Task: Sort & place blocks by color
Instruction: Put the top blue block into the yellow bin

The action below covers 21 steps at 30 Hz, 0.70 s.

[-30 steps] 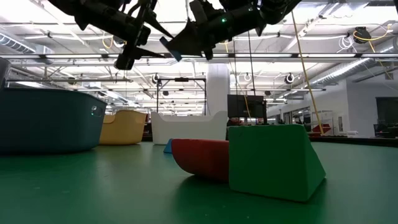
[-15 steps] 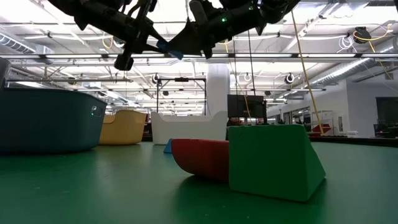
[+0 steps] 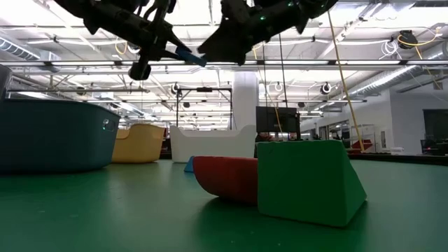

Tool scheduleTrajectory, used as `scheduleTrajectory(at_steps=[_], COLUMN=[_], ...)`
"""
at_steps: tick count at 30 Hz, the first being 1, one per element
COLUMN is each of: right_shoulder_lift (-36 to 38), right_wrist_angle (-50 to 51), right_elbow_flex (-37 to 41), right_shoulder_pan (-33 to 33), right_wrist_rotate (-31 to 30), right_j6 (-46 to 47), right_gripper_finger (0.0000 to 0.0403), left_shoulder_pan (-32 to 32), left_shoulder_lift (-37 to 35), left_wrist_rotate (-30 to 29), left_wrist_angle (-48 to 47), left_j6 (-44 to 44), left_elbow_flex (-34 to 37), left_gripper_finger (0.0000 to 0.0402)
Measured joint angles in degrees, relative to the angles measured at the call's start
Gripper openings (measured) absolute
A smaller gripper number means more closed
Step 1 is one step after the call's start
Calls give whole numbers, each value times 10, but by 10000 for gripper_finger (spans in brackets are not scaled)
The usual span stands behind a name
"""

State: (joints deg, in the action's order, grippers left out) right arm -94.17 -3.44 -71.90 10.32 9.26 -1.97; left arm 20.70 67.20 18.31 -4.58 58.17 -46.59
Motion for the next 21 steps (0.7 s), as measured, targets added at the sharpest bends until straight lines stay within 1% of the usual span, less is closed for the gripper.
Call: scheduleTrajectory(at_steps=[2, 6, 8, 12, 15, 18, 21], right_shoulder_lift=[15, 43, 56, 66, 65, 66, 65], right_wrist_angle=[34, 140, 183, 245, 266, 256, 242], right_elbow_flex=[0, 0, 1, 1, 2, 11, 29], right_shoulder_pan=[7, 22, 28, 31, 31, 27, 24], right_wrist_rotate=[0, 4, 3, 0, -2, -2, -3], right_j6=[-2, 16, 34, 88, 122, 169, 222], right_gripper_finger=[192, 197, 196, 191, 188, 188, 188], left_shoulder_pan=[6, 32, 50, 93, 119, 144, 163], left_shoulder_lift=[0, -1, -1, -1, -2, -2, -2], left_wrist_rotate=[0, -10, -9, -6, -6, -7, -33], left_wrist_angle=[0, -11, -38, -135, -222, -293, -352], left_j6=[-6, -32, -53, -106, -146, -193, -232], left_elbow_flex=[0, 0, 0, 0, 0, 0, 0], left_gripper_finger=[58, 58, 58, 58, 58, 58, 58])
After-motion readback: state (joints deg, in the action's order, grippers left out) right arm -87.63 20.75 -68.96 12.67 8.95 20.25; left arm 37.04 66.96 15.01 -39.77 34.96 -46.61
